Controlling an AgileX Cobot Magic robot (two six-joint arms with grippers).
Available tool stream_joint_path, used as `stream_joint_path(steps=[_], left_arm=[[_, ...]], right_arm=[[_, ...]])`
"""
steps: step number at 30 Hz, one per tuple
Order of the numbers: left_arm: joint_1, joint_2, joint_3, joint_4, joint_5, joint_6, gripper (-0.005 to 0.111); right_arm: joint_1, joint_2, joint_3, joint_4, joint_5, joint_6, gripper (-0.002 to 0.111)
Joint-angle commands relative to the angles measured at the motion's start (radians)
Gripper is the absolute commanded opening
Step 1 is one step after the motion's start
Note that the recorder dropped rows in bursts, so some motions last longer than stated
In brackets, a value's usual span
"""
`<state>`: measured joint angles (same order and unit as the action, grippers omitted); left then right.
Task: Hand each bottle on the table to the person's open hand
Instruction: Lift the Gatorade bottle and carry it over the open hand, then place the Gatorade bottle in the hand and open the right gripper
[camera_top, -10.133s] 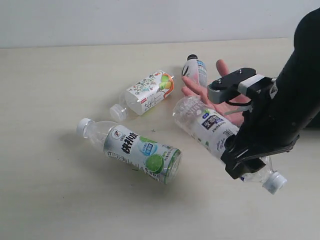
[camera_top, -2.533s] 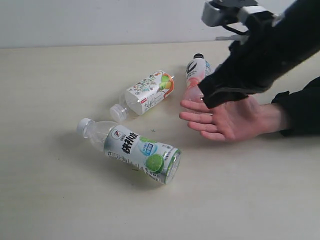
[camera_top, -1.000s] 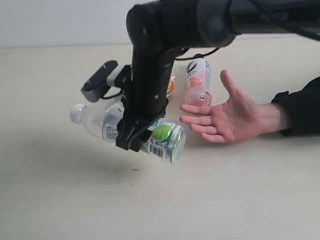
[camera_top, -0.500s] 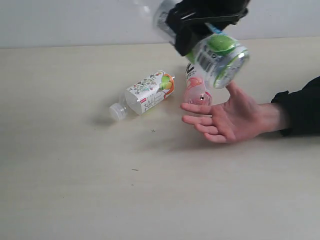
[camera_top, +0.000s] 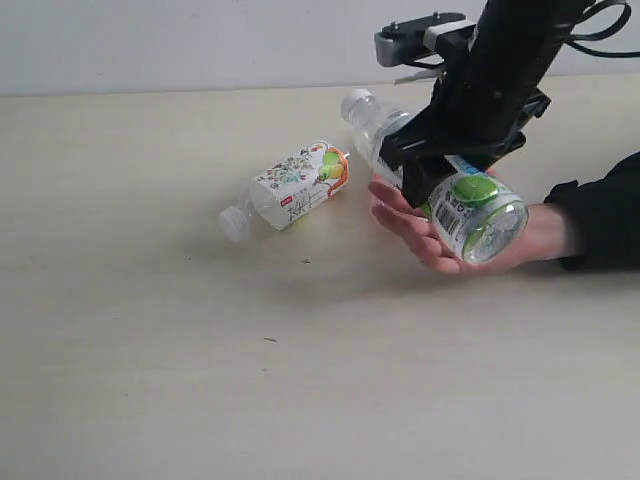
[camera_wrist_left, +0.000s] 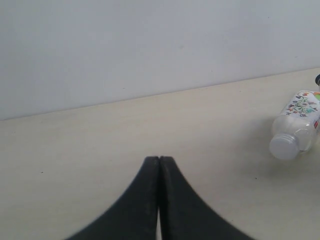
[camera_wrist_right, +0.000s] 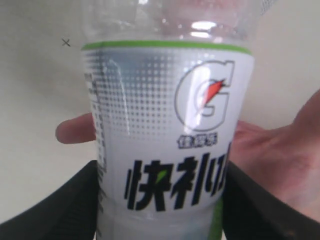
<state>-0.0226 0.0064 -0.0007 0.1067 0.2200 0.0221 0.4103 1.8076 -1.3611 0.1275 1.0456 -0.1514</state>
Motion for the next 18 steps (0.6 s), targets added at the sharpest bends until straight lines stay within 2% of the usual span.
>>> stream_joint_path(steps=[1,11,13,18], left_arm=[[0.002,-0.006,0.001,-0.006,0.005,0.001,0.001],[0.002,-0.006,0.001,-0.006,0.007,0.001,0.001],[0.002,-0.006,0.001,-0.006,0.007,0.001,0.001],[0.002,-0.006,0.001,-0.006,0.011,0.001,0.001]], right_arm=[[-0.006,0.010,0.053,-0.040,-0.049,0.006,0.000],[-0.006,0.012,0.079,-0.076,-0.100,0.006,0.001],[-0.006,0.020,0.079,-0.076,-0.100,0.006,0.006],[-0.006,0.053,0.079,-0.074,-0.077,0.006,0.025]])
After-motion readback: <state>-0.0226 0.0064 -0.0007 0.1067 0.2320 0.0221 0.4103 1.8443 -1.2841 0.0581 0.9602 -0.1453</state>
